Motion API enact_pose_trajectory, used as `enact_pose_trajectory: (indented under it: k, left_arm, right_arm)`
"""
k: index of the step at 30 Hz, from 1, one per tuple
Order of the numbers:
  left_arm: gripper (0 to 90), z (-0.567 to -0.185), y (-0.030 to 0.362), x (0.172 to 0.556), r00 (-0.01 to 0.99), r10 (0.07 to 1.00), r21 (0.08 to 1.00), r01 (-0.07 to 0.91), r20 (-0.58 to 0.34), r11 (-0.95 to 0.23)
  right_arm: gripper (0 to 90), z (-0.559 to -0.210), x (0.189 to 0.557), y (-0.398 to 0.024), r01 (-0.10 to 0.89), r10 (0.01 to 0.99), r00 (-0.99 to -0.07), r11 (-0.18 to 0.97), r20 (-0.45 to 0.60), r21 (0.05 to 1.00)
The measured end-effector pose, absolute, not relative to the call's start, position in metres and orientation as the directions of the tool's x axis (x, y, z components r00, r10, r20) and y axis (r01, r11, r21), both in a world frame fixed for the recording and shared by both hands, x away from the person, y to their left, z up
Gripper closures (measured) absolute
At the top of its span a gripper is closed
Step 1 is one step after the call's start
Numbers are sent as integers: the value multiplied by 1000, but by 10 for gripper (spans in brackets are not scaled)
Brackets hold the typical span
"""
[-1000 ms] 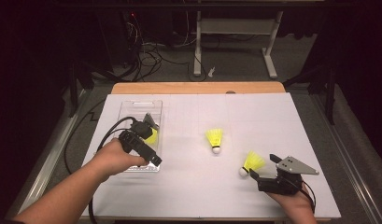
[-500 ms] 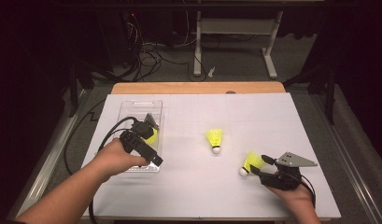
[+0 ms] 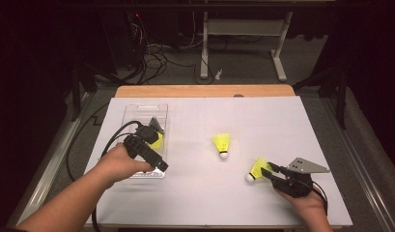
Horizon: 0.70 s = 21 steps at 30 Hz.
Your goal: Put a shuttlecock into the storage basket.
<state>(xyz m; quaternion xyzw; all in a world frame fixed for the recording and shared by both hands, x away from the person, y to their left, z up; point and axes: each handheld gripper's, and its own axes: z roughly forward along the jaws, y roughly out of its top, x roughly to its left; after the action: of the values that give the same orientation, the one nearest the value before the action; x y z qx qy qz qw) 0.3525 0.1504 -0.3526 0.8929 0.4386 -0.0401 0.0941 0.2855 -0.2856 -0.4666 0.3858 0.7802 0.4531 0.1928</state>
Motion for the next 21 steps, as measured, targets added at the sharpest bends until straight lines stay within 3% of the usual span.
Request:
enact_pose_trajectory:
  k: [8,21]
  left_arm:
    - [6,-352,149,353,611,776,137,791,-154,-596]
    - [7,-349,150,352,610,777,142,792,-156,-593]
  right_arm:
    - [891,-461,281,-287,417,767,-640,297,46,859]
    - [900,-457,279,-286,412,739,-669,281,78,867]
